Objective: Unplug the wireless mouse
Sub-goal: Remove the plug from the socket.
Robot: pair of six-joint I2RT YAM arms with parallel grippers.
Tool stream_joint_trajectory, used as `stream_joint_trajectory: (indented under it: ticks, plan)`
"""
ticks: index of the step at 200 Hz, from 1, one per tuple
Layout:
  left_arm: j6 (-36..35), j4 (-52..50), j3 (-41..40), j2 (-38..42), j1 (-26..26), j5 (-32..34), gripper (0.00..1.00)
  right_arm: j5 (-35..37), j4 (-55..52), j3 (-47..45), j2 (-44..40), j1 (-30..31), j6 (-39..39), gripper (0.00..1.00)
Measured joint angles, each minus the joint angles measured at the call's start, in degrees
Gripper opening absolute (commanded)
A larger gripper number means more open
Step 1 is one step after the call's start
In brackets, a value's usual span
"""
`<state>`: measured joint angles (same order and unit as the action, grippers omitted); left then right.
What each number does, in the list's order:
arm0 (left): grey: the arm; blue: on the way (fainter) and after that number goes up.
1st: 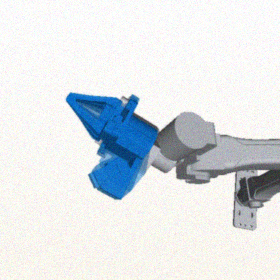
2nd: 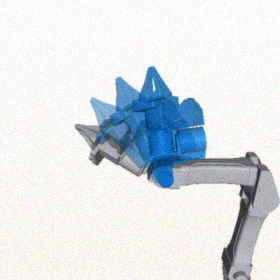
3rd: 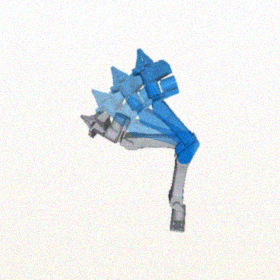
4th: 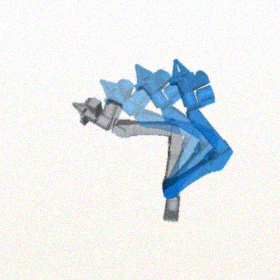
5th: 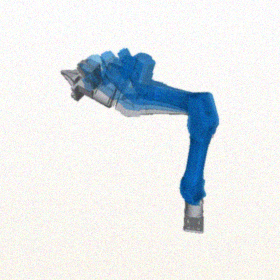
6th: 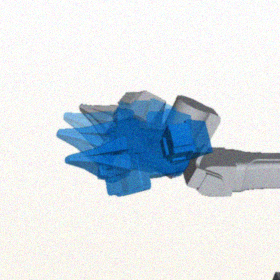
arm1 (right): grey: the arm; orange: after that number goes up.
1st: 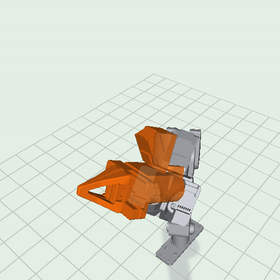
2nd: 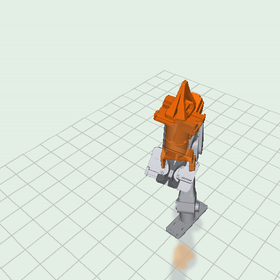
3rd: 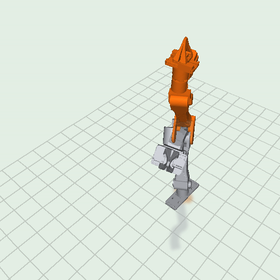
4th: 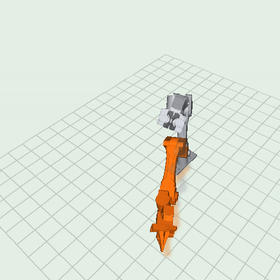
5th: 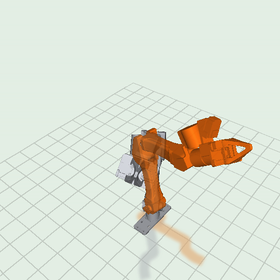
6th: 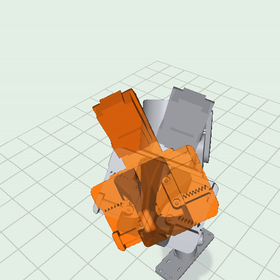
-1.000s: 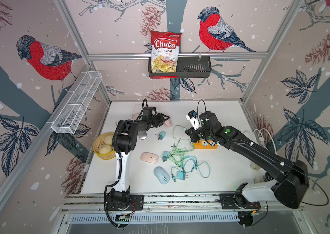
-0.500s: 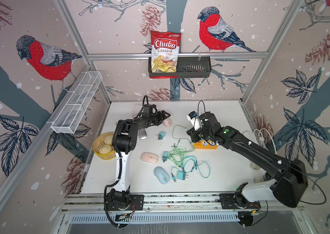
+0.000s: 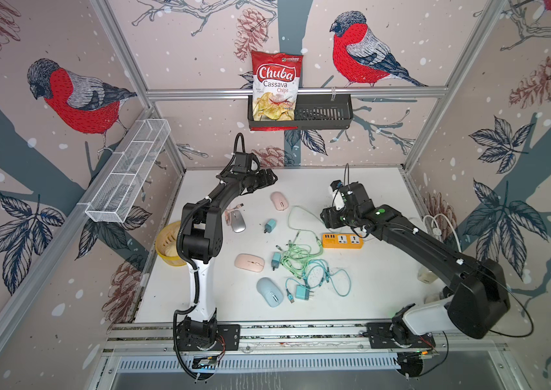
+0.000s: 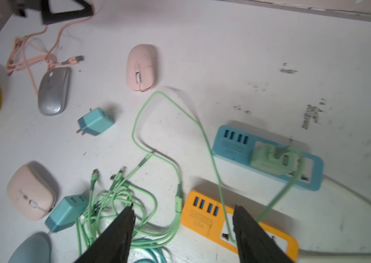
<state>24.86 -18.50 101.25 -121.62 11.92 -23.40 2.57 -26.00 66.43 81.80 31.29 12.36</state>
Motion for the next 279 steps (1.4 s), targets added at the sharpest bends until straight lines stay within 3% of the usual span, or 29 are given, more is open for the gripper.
stream_joint_trajectory:
  ticks: [41,68,99,117,141,172,191,222,279]
  plan:
    - [-2.43,-1.46,-1.44,5.31,1.14,0.68,0.85,4.83,0.66,0.68,5.14,-8.48,3.39,0.61]
    - [-3.04,-1.27,-2.36,7.58,4.17,-3.02,0.84,4.61,2.43,-0.81,10.05,-11.41,5.68,0.58]
    - [-3.15,1.53,-8.79,10.93,5.95,-6.47,0.76,2.45,4.37,-3.82,11.58,-11.5,7.04,0.6]
    - [-4.37,1.07,-9.11,9.73,9.16,-6.4,0.72,1.31,5.75,-6.78,7.67,-11.67,7.3,0.69]
    - [-7.89,-2.27,-3.56,4.83,14.64,-4.55,0.7,-0.15,8.39,-8.11,3.28,-11.8,7.19,0.8]
    - [-13.38,-8.44,6.84,-2.62,19.8,0.35,0.69,-1.33,8.83,-5.42,7.39,-12.07,5.57,0.86]
    - [-16.41,-12.72,12.94,-7.17,21.92,4.04,0.69,-1.29,8.68,-2.8,11.67,-12.07,5.53,0.82]
    - [-19.56,-19.87,23.34,-15.06,24.81,12.26,0.69,0.52,8.35,0.61,17.0,-11.8,5.64,0.61]
    - [-20.26,-24.83,27.67,-20.37,27.17,15.28,0.69,3.5,8.5,3.15,22.27,-10.08,6.05,0.58]
